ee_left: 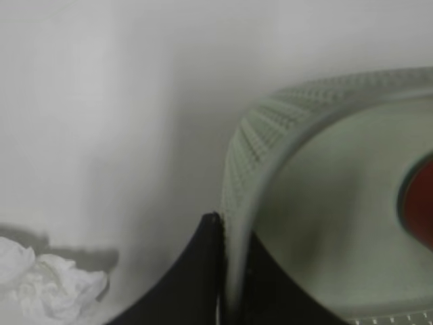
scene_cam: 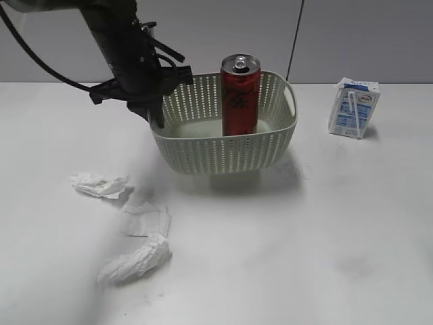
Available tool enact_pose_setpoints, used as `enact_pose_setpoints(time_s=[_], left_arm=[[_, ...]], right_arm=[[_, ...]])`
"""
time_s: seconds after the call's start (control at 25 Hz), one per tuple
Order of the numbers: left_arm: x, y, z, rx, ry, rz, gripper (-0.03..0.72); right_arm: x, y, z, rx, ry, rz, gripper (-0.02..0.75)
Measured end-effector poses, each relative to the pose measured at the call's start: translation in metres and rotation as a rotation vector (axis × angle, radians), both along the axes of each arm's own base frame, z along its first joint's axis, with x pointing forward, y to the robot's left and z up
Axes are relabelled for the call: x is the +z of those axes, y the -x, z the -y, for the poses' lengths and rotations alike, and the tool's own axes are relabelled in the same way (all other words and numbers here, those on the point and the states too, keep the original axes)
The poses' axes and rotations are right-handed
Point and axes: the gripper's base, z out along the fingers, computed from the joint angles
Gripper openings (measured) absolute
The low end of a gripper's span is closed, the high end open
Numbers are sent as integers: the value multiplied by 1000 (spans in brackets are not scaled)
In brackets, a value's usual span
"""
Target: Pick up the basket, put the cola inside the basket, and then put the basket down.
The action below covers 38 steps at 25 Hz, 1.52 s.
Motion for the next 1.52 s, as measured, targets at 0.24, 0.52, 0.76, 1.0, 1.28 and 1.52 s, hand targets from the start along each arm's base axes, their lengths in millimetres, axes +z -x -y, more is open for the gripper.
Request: enact_pose_setpoints(time_s=[0.24,0.52,0.76,1.0,1.28,1.52], left_arm=[[-25,-13,-2,15,-7,20,-3],[-45,-17,0,-23,-25,14,-1],[-49,-17,1,-37,-19,7,197],[-48,-13,-2,-55,-35,-34,564],[11,-16,-38,-49,-11,51,609],[70,-16,-111,14,-26,143,598]], right_arm=[[-22,84,8,-6,-13,102,573],[-37,162,16,-7,-35,317,573],[-56,199,20,-12,-53,491,573],[-76,216,24,-21,-43,574,573],[-98,212,24,-28,-41,550,573],[-101,206,24,-37,-47,585,573]])
